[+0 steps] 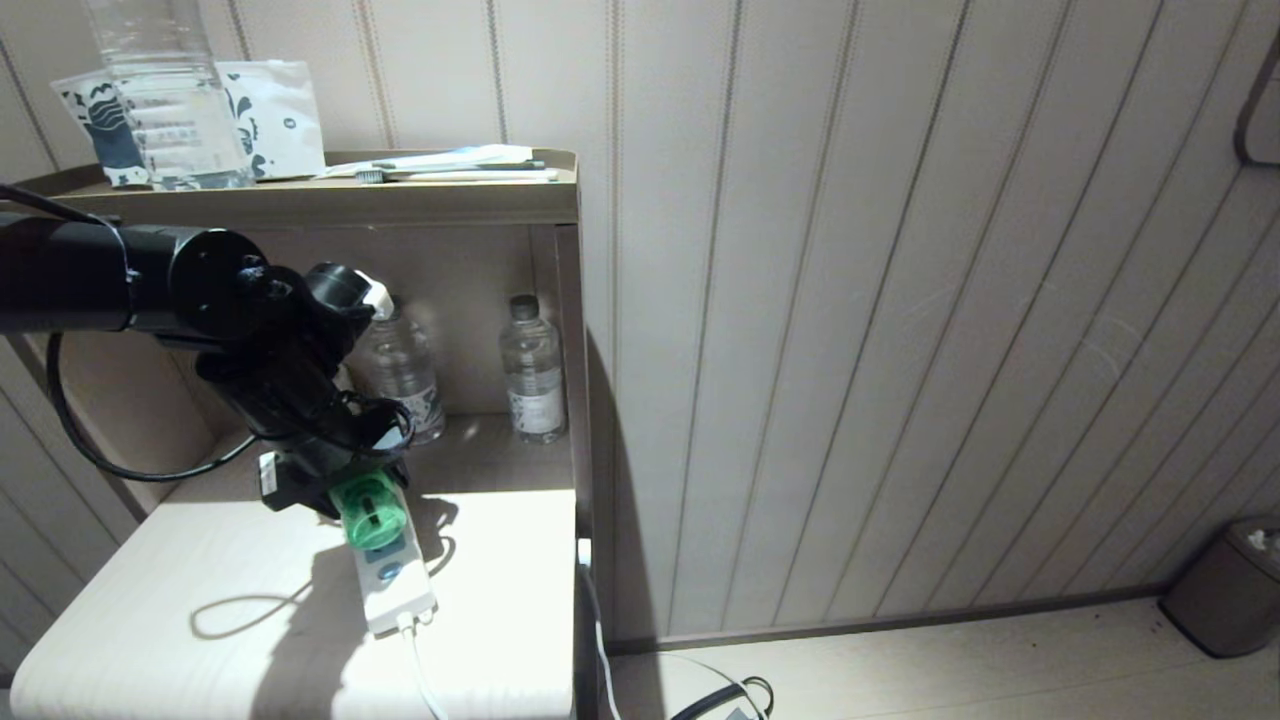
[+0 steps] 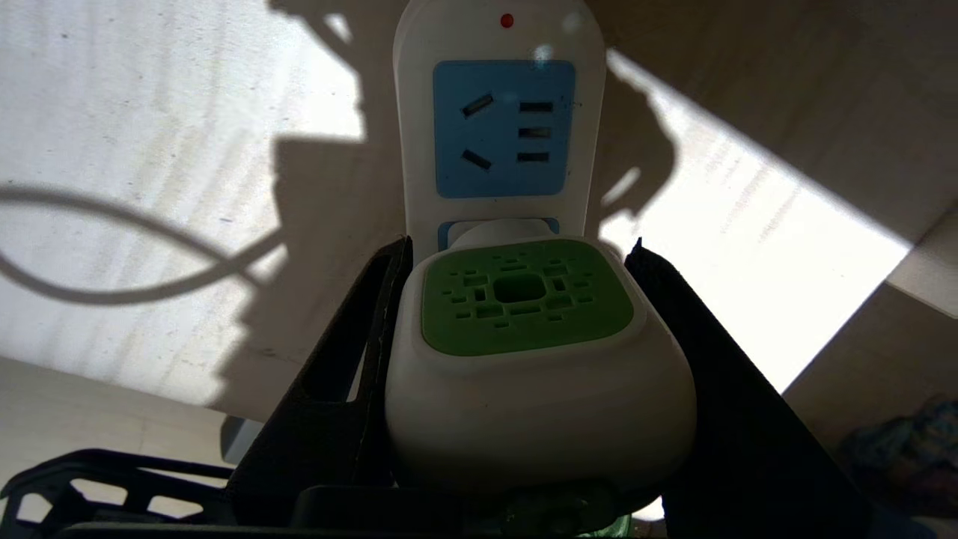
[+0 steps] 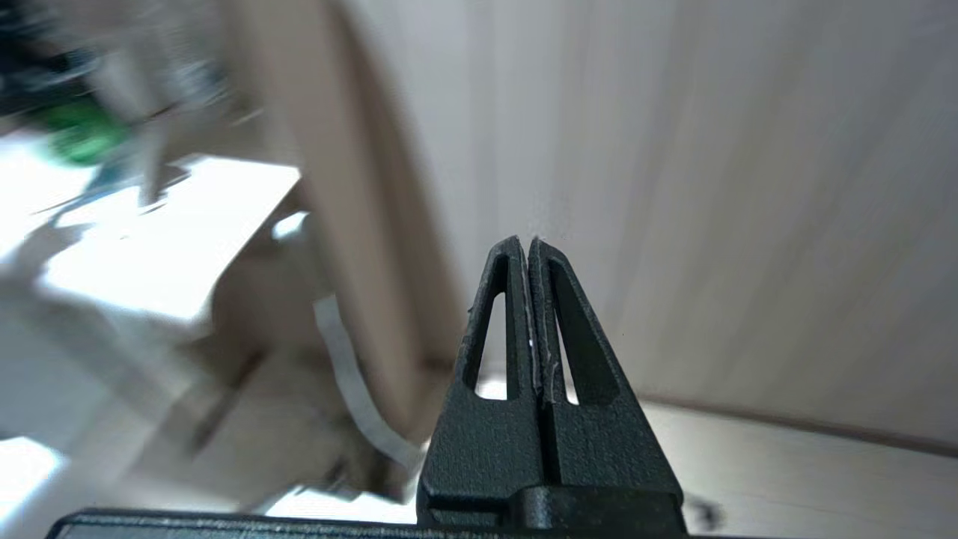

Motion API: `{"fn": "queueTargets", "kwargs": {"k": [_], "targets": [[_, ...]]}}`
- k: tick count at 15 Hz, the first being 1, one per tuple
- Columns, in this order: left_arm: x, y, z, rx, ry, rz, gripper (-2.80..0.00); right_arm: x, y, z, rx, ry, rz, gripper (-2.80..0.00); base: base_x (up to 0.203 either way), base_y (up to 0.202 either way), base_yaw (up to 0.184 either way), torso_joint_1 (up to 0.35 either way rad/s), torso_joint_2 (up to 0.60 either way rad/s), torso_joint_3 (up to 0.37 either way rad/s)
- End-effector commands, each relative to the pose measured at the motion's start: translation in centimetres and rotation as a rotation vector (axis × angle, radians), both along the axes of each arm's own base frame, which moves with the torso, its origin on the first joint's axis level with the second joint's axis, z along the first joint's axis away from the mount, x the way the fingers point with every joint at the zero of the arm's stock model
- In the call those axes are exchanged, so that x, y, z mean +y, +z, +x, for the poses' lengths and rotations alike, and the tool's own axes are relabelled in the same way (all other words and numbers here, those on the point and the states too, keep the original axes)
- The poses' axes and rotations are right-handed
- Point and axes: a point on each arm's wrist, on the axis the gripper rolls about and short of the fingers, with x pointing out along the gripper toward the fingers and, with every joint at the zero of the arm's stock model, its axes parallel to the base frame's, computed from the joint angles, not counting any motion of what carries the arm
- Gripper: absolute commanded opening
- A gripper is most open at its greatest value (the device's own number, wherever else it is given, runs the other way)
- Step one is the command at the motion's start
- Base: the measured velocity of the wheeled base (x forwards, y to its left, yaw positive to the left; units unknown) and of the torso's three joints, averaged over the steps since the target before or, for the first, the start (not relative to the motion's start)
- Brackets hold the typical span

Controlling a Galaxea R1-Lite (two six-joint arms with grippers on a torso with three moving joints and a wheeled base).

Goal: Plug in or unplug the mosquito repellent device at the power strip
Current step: Hold the socket with your right hand and unplug it with your left hand

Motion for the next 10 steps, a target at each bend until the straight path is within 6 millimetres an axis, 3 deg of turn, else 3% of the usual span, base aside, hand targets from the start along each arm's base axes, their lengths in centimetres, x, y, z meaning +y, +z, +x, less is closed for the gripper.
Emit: {"fn": "queueTargets", "kwargs": {"k": [1,3,6,10], "targets": [[-0.6,0.2,0.0,-0.004,-0.014,-0.004,-2.80,0.3,0.7,4.6,0.155,0.079,0.010,-2.80,0.000,0.000,0.000,0.000,0.00,0.000],[-1.5,0.5,0.2,-0.008,-0.032,-0.006,-2.80,1.1,0.9,7.0,0.231,0.211,0.008,-2.80,0.000,0.000,0.000,0.000,0.00,0.000],[-2.6,0.4,1.0,0.001,-0.047,-0.006,-2.80,4.0,0.1,10.8,0.349,0.395,-0.039,-2.80,0.000,0.000,0.000,0.000,0.00,0.000],[-3.1,-0.6,1.6,0.026,-0.063,0.010,-2.80,11.2,-2.3,15.0,0.403,0.478,-0.132,-2.80,0.000,0.000,0.000,0.000,0.00,0.000]]}}
